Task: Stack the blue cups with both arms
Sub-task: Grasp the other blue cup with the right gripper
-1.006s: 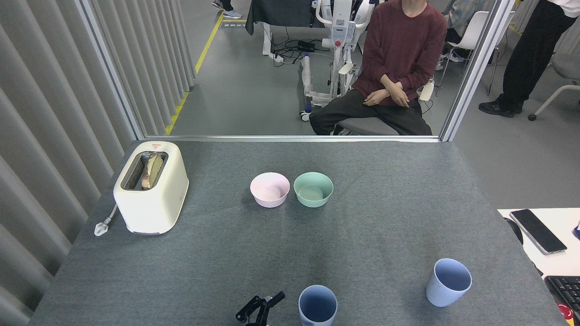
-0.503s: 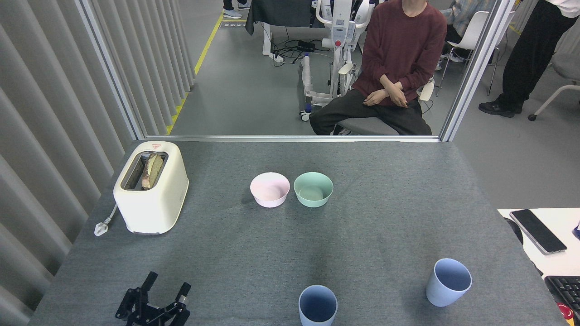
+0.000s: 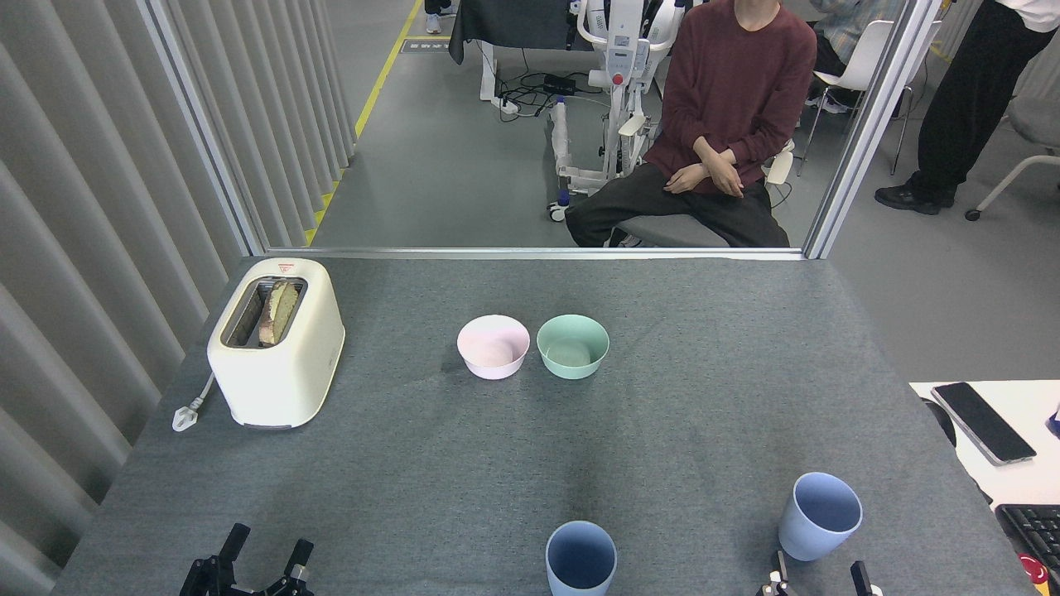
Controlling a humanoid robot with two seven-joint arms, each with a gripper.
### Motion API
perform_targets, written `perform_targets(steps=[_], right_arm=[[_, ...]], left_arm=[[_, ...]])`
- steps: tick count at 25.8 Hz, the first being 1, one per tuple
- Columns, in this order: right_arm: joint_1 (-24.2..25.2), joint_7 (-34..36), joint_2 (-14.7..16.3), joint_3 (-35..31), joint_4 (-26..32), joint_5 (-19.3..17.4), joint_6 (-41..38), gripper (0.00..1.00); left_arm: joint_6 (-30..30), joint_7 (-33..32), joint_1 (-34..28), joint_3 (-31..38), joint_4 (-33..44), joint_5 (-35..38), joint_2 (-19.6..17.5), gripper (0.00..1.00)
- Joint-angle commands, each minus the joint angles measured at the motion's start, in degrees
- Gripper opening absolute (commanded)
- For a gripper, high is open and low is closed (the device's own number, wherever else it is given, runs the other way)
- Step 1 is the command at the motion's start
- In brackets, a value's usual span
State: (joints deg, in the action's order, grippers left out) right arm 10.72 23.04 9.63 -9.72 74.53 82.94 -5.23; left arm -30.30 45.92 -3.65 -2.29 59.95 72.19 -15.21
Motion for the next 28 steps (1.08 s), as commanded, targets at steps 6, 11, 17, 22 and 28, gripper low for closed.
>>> perform_targets(steps=[6,11,17,22,28], right_arm=[[-3.43,0.07,1.44,-0.03,-3.07,-0.15,-0.05,1.0],[-6.41,0.07,2.41,0.05,-6.32,-0.15,-0.05,1.0],[-10.37,0.16,3.2,0.05,-9.49,-0.41,-0.13,1.0],[-13.71,0.16,3.81,0.05,-12.83,-0.32,-0.22,0.91],[-12.3,2.44,2.93,0.32,-8.52,-0.23,-4.53,0.37]], left_arm=[[0.07,0.05,-2.06,0.09,0.78,0.06,0.44,1.0],[0.07,0.05,-1.97,0.09,1.57,0.06,0.44,1.0],[-0.02,0.05,-1.97,0.09,1.57,0.06,0.36,1.0],[0.07,0.05,-1.88,0.09,1.57,0.15,0.36,1.0],[0.07,0.05,-1.8,-0.09,1.57,0.24,0.44,1.0]])
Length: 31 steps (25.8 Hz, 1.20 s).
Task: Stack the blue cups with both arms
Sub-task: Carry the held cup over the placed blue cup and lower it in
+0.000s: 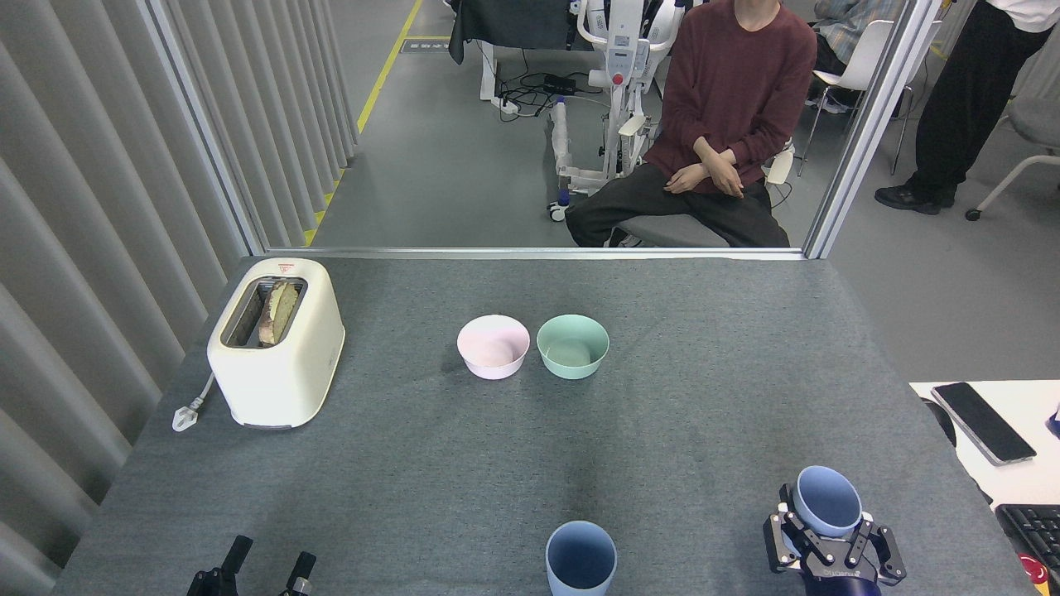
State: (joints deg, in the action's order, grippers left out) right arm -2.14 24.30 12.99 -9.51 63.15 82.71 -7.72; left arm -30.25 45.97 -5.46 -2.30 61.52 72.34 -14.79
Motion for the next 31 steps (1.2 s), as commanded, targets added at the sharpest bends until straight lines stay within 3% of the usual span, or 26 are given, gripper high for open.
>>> perform_targets(steps=[1,6,9,13,22,31], right_arm=[[1.88,1.19,-0.6,0.28,6.28,0.0,-2.82,0.37],[9.88,-0.57,-2.8,3.8,27.11,0.35,-11.61,0.38],[9.96,-2.15,-2.97,10.83,31.33,0.79,-13.55,0.39],[9.52,-3.47,-4.11,17.07,32.65,5.45,-13.72,0.4],[10.4,-3.82,-8.51,21.9,32.03,13.09,-13.99,0.42],[12.07,-4.17,-8.95,22.08,31.86,14.76,-14.07,0.43]], left_arm=[[0.01,-0.01,0.01,-0.07,0.0,0.08,0.03,1.0],[0.01,0.08,-0.08,-0.25,0.0,0.08,0.2,1.0],[0.01,0.08,-0.69,-0.25,0.18,0.25,1.0,1.0],[0.01,0.08,-1.48,-0.25,1.76,0.25,1.0,1.0],[-0.07,0.08,-1.83,0.01,2.02,0.25,0.82,1.0],[-0.07,0.17,-1.75,0.1,1.93,0.17,0.82,1.0]])
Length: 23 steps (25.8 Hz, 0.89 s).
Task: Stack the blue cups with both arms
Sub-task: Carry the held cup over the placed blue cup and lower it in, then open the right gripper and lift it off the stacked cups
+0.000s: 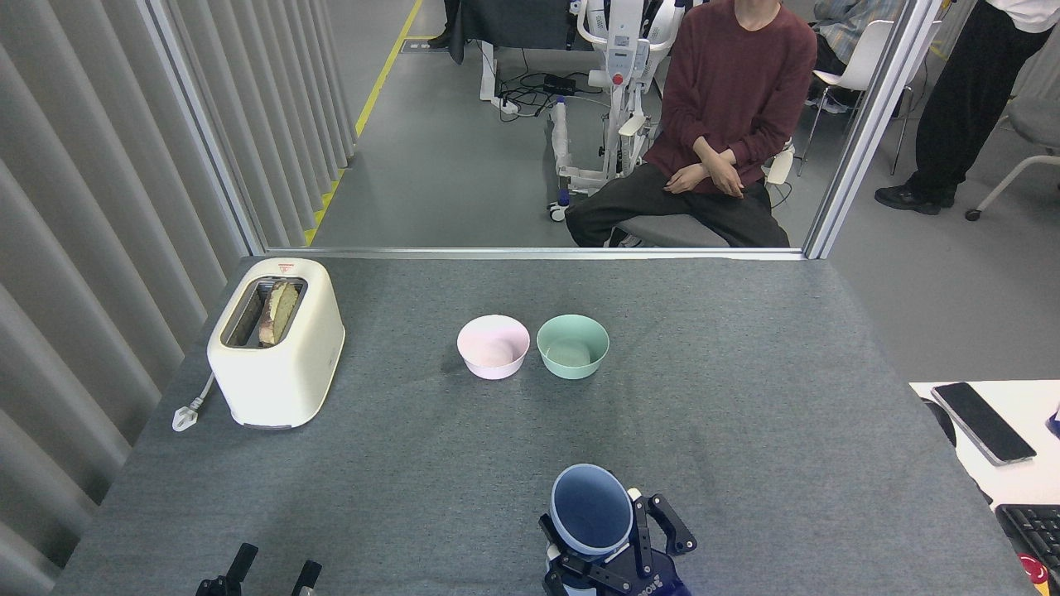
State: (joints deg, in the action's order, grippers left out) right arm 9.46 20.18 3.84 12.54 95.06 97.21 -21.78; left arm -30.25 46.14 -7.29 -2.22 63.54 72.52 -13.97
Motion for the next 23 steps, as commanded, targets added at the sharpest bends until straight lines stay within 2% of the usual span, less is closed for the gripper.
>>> perform_targets(steps=[1,7,8,9,10,11,19,21,23], right_arm=[[0.56,-0.05,0.38,-0.06,-0.05,0.26,-0.01,0.43],[1.62,-0.05,0.64,-0.24,-0.14,0.26,-0.1,0.44],[1.62,-0.05,0.64,-0.32,-0.14,0.26,-0.01,0.49],[1.62,-0.05,0.55,-0.32,-0.14,0.26,-0.01,0.67],[1.62,-0.05,0.47,-0.5,-0.14,0.26,0.07,0.96],[1.62,-0.05,0.47,-0.59,-0.23,0.26,-0.01,1.0],[0.21,0.3,0.47,-1.29,0.3,-0.53,0.07,1.0],[-2.51,0.92,-0.32,-5.59,0.74,-1.58,1.22,1.0],[-4.89,2.06,-1.64,-12.19,0.3,-5.71,1.74,1.0]], left_arm=[[-0.07,0.0,0.08,0.03,-0.08,-0.01,0.0,1.0],[-0.07,-0.08,0.26,-0.06,-0.08,0.08,0.08,1.0],[-0.07,0.0,0.43,-0.06,-0.08,0.08,0.0,1.0],[-0.07,0.0,0.43,-0.06,-0.17,0.08,0.08,1.0],[-0.07,0.0,0.43,-0.06,-0.17,0.08,0.0,1.0],[-0.07,0.0,0.52,-0.06,-0.44,0.08,0.0,1.0],[-0.07,0.0,0.52,-0.06,-0.61,0.08,0.08,1.0],[-0.07,0.0,0.52,-0.15,-0.52,0.08,0.17,1.0],[-0.07,0.0,0.52,-0.24,-0.44,0.17,0.35,1.0]])
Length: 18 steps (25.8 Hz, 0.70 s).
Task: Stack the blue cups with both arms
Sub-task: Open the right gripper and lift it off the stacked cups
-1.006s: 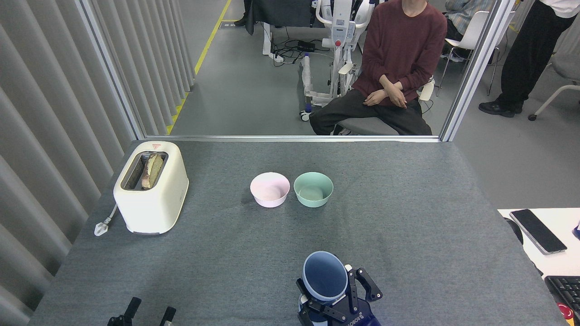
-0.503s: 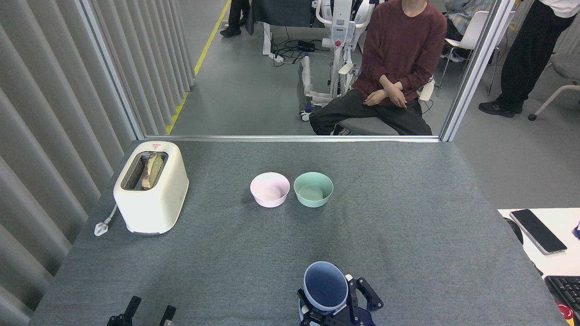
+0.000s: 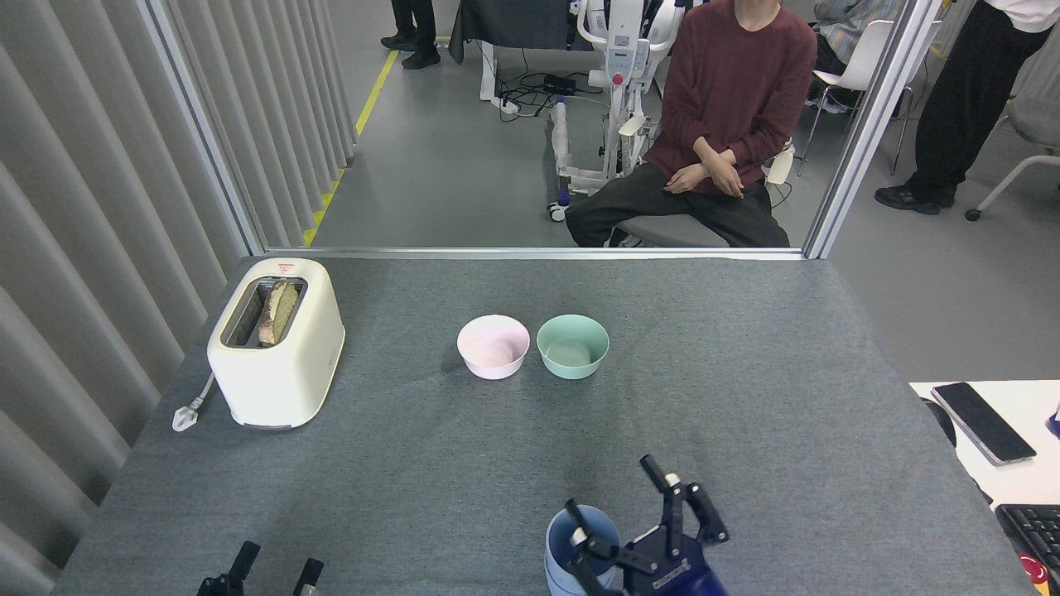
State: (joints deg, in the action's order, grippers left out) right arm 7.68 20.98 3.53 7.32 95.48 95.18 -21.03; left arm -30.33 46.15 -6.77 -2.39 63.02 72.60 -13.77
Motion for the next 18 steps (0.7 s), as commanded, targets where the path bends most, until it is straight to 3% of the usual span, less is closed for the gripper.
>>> perform_targets(steps=[1,4,7,9,13,18], right_arm=[[-4.16,1.25,-1.77,-10.48,-0.73,-6.14,1.69,1.0],[-3.64,0.2,0.07,-18.39,-4.34,-7.64,3.45,1.0],[4.89,0.64,7.19,-19.88,-8.29,-8.43,1.08,1.0],[9.46,1.43,6.84,-19.88,-8.73,-8.43,1.08,1.0],[14.56,3.01,2.8,-20.06,-8.56,-8.08,2.05,1.0],[17.9,5.29,2.36,-19.8,-6.97,-7.81,2.31,1.0]], left_arm=[[0.01,-0.01,0.0,-0.07,0.26,0.08,0.41,1.0],[0.01,-0.1,0.0,-0.07,0.61,0.08,0.41,1.0],[0.09,-0.1,-0.26,-0.34,0.88,0.0,0.5,1.0],[0.27,-0.1,-0.35,-0.43,0.7,0.08,0.58,1.0],[2.73,-1.24,-0.52,-0.43,0.97,0.87,0.93,1.0],[11.61,-10.21,-3.95,-0.69,5.27,6.68,0.41,0.99]])
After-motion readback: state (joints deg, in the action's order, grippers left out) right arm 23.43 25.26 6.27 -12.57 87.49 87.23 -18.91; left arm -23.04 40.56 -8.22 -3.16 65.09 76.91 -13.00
